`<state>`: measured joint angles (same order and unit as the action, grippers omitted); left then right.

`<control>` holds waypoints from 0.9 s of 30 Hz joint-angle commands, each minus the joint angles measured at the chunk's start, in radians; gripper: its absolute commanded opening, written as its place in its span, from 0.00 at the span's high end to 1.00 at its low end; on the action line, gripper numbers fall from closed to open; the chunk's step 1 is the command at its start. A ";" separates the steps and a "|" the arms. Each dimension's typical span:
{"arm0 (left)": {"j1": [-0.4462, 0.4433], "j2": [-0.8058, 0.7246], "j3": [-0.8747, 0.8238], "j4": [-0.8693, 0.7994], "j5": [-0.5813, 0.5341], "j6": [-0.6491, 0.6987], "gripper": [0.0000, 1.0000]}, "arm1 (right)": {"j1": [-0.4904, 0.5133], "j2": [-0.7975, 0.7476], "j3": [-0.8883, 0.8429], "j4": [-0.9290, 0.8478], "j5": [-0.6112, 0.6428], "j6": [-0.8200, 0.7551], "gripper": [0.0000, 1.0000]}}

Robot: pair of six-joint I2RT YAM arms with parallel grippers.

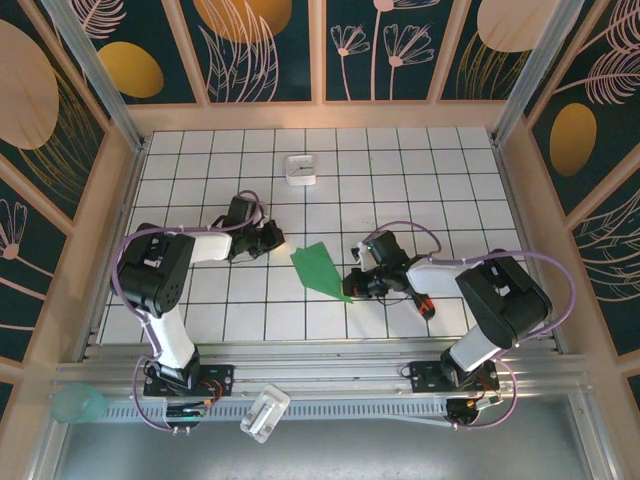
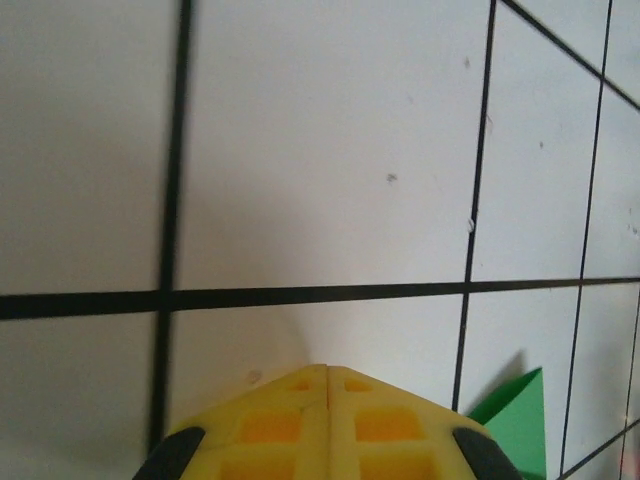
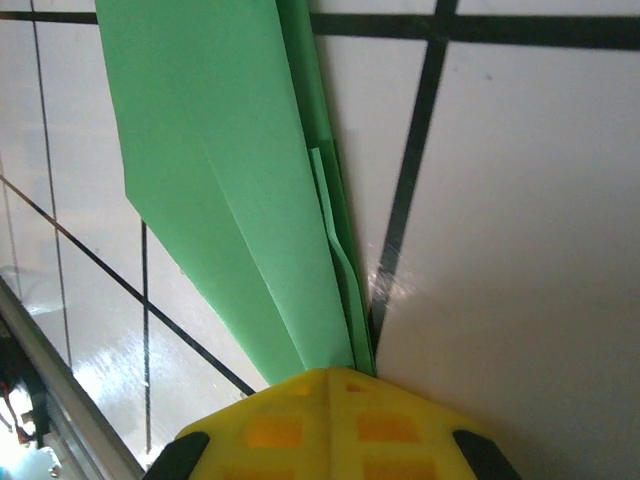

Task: Fold a paper plane with a square sheet of paper (pick it up from the middle)
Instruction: Fourth fold the wing at the center of the table, then turn over the paper at the center of the table.

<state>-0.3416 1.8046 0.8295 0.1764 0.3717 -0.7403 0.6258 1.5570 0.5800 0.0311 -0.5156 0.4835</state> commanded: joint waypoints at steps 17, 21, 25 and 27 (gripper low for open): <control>-0.136 -0.232 -0.222 0.191 0.065 -0.130 0.58 | -0.023 0.092 0.156 0.115 0.141 -0.033 0.62; -0.137 -0.220 -0.218 0.184 0.070 -0.125 0.57 | -0.022 0.126 0.177 0.133 0.113 -0.041 0.61; -0.137 -0.207 -0.231 0.199 0.072 -0.133 0.57 | -0.020 0.144 0.174 0.143 0.090 -0.041 0.62; -0.137 -0.200 -0.234 0.200 0.073 -0.136 0.57 | -0.017 0.149 0.169 0.157 0.079 -0.036 0.63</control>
<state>-0.4782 1.5925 0.6056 0.3489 0.4370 -0.8696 0.6075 1.6859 0.7311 0.1478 -0.4126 0.4686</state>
